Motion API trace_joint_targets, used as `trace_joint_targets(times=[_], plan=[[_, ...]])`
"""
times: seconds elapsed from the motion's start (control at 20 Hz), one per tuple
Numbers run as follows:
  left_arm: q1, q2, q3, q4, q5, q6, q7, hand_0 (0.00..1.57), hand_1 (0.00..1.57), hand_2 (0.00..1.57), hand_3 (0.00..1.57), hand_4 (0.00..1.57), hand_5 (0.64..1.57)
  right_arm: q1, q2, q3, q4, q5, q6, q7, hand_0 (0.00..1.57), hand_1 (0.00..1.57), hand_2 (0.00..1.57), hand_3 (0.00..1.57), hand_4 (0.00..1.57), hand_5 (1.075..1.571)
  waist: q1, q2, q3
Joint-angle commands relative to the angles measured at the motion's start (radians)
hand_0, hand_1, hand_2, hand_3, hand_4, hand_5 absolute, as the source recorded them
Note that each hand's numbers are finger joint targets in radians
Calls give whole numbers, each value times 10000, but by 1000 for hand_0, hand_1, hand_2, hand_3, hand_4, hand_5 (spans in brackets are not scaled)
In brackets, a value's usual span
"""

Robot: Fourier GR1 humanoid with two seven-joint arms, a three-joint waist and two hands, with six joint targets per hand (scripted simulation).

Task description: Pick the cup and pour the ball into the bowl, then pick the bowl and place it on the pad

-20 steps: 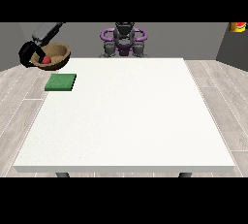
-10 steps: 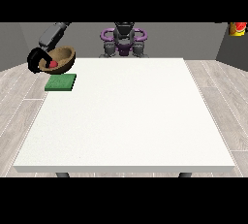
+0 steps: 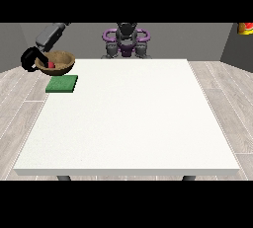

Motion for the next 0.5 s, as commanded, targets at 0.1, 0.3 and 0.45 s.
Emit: trace_joint_targets(times=[0.1,0.3,0.45], plan=[[335,41,-78,112,-68,-55,-402,0,0,0,0,1190,1562,-272,122,-258,196,-198,-469,-118,1451,1451,1393,799,0,1536,227,18,-1],[194,371,-21,599,102,-591,-655,0,0,0,0,1188,1565,-494,984,-193,67,-250,-1082,-552,1443,1443,1376,678,0,1535,401,370,-5],[-27,779,176,839,117,-463,-835,0,0,0,0,1190,1566,-666,-17,-120,-6,-86,-468,-612,1259,1259,1353,911,115,1529,76,719,-4]])
